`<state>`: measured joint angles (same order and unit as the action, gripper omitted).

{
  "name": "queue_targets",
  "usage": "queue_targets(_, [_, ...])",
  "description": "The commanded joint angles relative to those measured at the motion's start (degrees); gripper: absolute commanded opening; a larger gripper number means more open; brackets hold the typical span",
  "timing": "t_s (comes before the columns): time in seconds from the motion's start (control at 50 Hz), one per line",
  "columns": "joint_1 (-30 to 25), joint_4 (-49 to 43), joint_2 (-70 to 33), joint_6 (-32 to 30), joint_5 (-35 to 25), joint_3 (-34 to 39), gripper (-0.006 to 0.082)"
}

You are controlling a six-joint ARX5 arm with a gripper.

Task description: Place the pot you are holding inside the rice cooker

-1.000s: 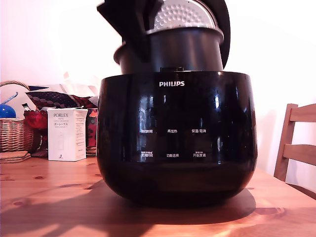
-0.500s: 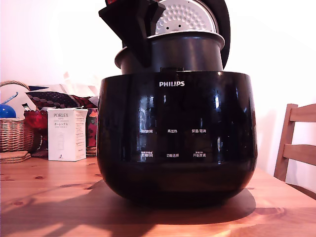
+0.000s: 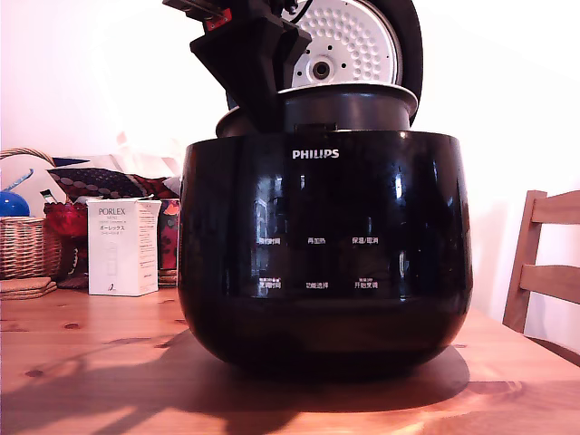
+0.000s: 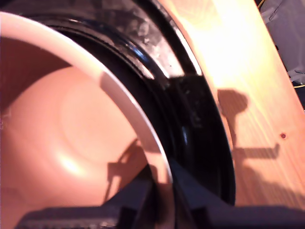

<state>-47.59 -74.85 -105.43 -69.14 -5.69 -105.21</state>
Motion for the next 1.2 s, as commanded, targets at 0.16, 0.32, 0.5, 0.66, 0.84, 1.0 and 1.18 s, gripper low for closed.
queue_targets(0.16, [-1.7,-0.04,-0.02,-0.33,-1.73,-0.77,-0.0024])
queue_targets(0.32, [-1.73,-0.11,-0.02,-0.22,-2.99,-0.77,-0.0024])
queue_targets(0.5, [-2.21,-0.13,-0.02,-0.2,-3.13,-0.77,0.0045])
queue_targets(0.66, [-2.21,-0.17,-0.02,0.17,-3.1,-0.77,0.0046])
queue_targets(0.84, [-2.21,-0.35,-0.02,0.17,-3.1,-0.77,0.0081])
queue_targets(1.0, [-2.19,-0.35,-0.02,0.37,-3.08,-0.77,0.0101])
queue_targets(1.18, [-2.19,-0.35,0.0,0.81,-3.02,-0.77,0.0101])
